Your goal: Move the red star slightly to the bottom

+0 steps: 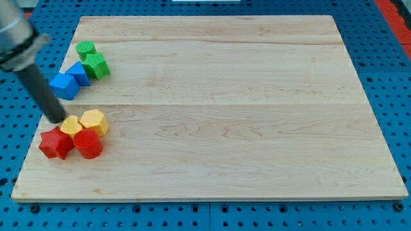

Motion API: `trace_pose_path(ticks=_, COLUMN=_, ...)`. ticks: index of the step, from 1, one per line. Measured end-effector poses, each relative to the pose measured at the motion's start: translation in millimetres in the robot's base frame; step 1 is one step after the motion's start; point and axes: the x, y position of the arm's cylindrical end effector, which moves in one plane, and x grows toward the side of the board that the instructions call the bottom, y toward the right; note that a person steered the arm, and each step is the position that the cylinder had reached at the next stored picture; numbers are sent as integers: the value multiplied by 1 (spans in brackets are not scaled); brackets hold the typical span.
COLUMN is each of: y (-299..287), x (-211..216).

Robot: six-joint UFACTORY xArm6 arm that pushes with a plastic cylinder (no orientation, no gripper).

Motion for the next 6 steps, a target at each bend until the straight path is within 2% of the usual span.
trace_pose_path(ticks=1, y=33, x=0)
trace_pose_path(ticks=4, y=-44, x=21)
trace_pose_path(ticks=6, y=-3, x=38)
